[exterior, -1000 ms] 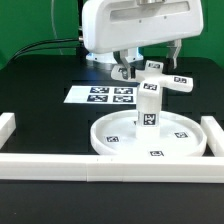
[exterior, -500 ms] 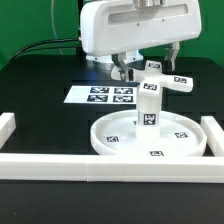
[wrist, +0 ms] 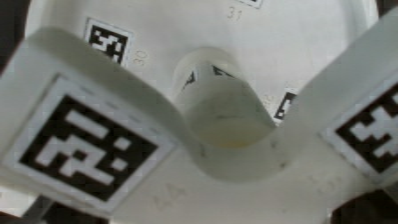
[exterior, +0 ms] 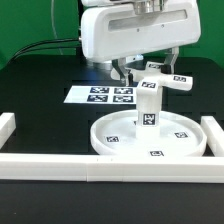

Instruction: Assemble round table

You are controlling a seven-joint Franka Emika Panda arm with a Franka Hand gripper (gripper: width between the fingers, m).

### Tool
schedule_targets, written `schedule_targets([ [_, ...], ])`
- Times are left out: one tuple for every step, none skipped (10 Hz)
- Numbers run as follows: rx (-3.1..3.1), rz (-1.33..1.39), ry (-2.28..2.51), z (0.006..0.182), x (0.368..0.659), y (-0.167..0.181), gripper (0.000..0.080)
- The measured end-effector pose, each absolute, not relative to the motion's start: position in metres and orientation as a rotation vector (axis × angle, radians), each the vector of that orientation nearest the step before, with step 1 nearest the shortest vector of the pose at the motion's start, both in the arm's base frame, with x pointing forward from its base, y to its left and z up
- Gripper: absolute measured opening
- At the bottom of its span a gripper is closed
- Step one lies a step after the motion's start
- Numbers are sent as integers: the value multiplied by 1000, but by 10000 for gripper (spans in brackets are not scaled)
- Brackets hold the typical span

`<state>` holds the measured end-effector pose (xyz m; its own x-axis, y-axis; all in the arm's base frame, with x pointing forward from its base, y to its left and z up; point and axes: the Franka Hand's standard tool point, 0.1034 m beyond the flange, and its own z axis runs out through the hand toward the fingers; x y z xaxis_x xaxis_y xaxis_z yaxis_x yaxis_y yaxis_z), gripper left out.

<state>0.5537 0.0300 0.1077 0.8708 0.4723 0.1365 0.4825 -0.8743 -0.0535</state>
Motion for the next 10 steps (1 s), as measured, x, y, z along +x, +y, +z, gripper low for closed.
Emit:
schedule_targets([
  [-2955,-183,-755,108,554,30,518],
  [-2956,-183,-755,108,554,30,446],
  [-2956,-183,-755,108,554,30,446],
  [-2960,-182,-735,108,554,30,446],
  [-2960,-182,-735,108,554,29,446],
  [-2960,-182,-732,108,554,29,446],
  [-2986,-176,-591,108,554,30,446],
  [-3000,-172,-493,108,554,30,446],
  [-3025,-178,-245,107,554,31,446],
  [-3033,-188,-49,107,554,32,446],
])
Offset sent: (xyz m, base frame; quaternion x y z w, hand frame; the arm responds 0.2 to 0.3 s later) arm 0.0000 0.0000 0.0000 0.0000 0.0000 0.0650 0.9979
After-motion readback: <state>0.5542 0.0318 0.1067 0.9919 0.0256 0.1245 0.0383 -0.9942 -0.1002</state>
